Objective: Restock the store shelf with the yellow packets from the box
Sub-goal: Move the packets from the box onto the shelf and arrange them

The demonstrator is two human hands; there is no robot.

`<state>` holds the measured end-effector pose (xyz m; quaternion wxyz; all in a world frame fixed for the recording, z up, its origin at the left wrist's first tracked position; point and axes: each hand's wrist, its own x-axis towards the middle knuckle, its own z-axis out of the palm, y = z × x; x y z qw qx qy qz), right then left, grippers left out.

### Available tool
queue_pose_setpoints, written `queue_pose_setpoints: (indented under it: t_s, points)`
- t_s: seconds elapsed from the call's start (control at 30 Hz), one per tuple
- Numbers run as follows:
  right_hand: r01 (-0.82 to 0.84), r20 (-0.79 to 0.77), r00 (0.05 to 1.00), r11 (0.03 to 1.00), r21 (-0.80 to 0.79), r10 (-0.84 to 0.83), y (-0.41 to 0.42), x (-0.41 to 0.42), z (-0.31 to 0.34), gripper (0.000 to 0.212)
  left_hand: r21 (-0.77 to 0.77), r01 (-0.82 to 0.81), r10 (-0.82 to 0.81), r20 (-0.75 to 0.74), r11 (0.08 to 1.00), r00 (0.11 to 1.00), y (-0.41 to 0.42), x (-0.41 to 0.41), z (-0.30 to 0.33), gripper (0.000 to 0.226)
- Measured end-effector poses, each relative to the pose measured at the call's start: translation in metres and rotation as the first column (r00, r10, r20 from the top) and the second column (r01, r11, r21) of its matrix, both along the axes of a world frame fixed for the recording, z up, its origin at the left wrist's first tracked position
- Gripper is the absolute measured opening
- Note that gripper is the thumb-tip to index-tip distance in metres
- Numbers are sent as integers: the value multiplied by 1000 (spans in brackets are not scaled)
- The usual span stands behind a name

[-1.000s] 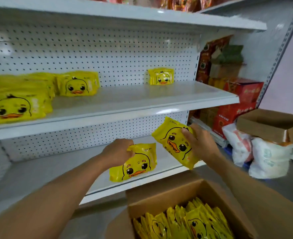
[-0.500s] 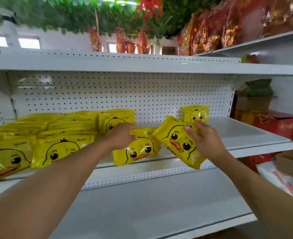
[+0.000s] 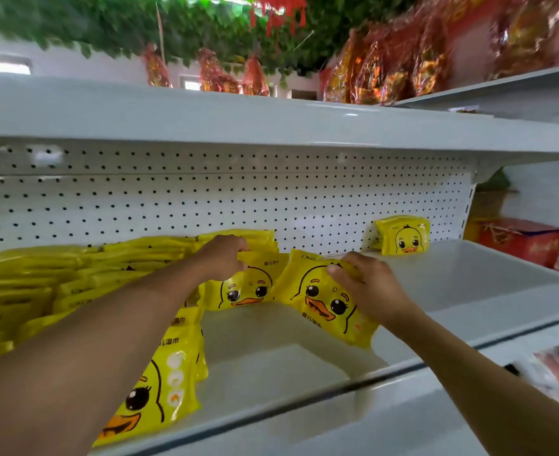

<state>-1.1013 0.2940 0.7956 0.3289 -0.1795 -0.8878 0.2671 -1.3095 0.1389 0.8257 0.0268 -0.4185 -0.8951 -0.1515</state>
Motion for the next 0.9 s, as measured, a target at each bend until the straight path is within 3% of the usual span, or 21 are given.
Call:
queue_pose_setpoints:
  t_s: [0.17, 0.4, 0.5, 0.67, 0.9]
  points:
    - [-106, 29, 994, 994, -2, 106, -10, -26, -3, 36, 39, 47, -44, -76, 998, 996, -1, -17, -2, 24]
    - [-259, 82, 964, 964, 53, 254, -33, -75, -3, 35, 33, 88, -75, -274, 996, 959, -22, -27, 24, 26]
    - [-264, 133, 960, 953, 150, 245, -45, -99, -4, 37, 55, 60, -41, -296, 997, 954, -37, -33, 33, 25]
    - [-137, 218, 976, 851, 508, 27, -48, -120, -9, 43, 68, 57, -31, -332, 996, 943, -56, -32, 38, 24]
    - [-114, 121, 991, 853, 510, 61, -46, -113, -16, 59, 5, 61, -55, -356, 998, 933, -62, -5, 39, 24]
